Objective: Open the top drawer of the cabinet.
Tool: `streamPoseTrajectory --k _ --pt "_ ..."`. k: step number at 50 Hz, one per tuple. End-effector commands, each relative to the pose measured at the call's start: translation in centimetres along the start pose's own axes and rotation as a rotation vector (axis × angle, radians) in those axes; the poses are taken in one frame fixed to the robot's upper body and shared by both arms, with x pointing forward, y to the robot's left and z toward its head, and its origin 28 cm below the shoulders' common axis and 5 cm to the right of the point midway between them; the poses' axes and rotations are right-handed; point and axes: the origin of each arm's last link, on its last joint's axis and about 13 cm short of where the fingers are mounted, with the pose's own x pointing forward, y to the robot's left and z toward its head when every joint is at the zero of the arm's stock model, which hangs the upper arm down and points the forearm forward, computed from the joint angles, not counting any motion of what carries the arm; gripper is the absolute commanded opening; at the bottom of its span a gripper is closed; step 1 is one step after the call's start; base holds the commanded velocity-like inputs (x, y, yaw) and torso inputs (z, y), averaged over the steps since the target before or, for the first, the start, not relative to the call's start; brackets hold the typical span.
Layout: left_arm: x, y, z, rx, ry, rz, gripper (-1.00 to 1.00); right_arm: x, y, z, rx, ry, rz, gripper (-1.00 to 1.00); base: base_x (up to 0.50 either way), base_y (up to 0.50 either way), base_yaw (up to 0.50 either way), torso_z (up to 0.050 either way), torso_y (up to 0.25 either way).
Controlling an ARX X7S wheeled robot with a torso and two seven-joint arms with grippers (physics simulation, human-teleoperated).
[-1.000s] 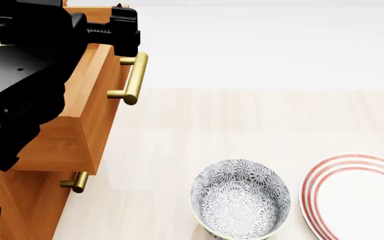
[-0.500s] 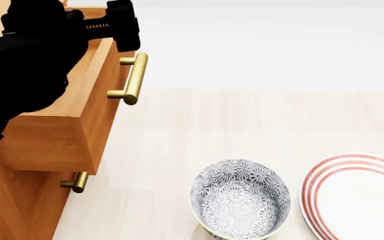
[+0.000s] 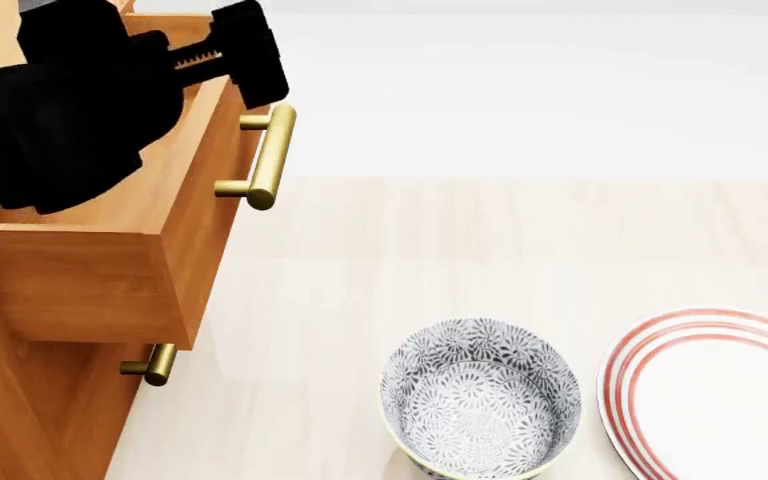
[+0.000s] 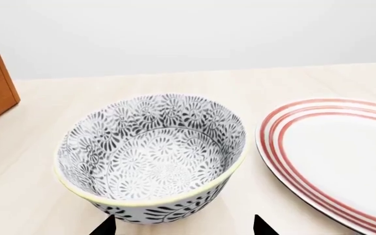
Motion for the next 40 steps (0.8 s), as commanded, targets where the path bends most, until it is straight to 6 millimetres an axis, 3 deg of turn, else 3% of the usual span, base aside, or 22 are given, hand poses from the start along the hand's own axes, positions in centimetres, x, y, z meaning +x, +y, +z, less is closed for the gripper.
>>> streamPoseTrajectory --k 1,20,25,40 --pt "-0.2 -0.8 0.5 -0.083 0.066 -0.021 1.0 0.2 0.1 0.0 0.006 -0.011 0.004 1.0 0.0 0.0 0.0 0.0 0.0" --pt "0.3 -0.9 0.9 -0.164 0.178 0.066 1.0 0.2 0.1 0.0 0.003 -0.002 0.005 1.0 0.0 0.0 0.0 0.0 0.0" --pt "0.3 -1.0 1.7 -0.258 0.217 0.071 1.0 0.2 0.1 0.0 0.002 -0.001 0.005 1.0 0.0 0.0 0.0 0.0 0.0" --pt "0.2 -1.8 3.3 -0.326 0.26 0.099 1.0 0.2 0.1 0.0 0.002 0.001 0.001 1.0 0.0 0.0 0.0 0.0 0.0"
